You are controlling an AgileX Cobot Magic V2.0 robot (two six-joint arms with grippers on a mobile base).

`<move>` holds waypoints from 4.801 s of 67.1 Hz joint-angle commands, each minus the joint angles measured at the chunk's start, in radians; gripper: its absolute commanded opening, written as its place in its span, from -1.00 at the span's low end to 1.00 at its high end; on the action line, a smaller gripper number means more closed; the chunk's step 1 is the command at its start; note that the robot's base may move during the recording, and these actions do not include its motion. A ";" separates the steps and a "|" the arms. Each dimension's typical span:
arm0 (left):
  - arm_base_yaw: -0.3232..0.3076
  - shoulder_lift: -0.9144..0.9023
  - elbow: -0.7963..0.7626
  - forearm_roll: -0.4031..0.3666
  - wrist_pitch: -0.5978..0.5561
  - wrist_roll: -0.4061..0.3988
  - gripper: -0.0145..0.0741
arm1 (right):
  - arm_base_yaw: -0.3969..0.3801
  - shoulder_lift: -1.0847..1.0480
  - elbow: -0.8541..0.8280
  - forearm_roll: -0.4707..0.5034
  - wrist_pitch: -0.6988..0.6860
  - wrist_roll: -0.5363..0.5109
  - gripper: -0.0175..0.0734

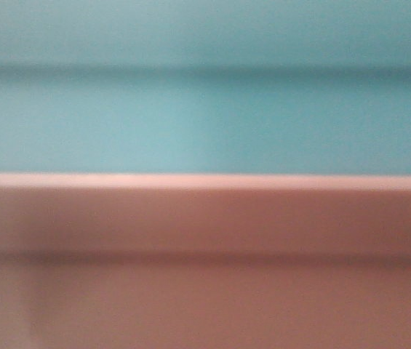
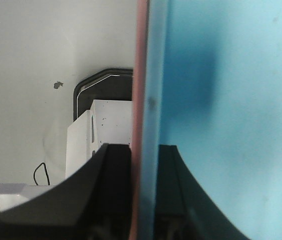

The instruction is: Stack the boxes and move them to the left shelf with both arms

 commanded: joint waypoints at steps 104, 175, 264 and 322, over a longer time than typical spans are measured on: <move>0.004 -0.038 -0.037 0.062 0.077 -0.011 -0.70 | 0.000 -0.033 -0.029 -0.031 -0.035 -0.005 -0.47; 0.361 0.424 -0.630 0.137 -0.435 0.374 -0.70 | -0.359 0.440 -0.684 -0.187 -0.359 -0.324 -0.47; 0.402 0.585 -0.956 0.137 -0.356 0.378 -0.72 | -0.384 0.562 -0.965 -0.184 -0.329 -0.331 -0.44; 0.384 0.106 -0.158 0.234 -1.094 0.379 -0.68 | -0.337 0.119 -0.259 -0.335 -0.981 -0.332 -0.51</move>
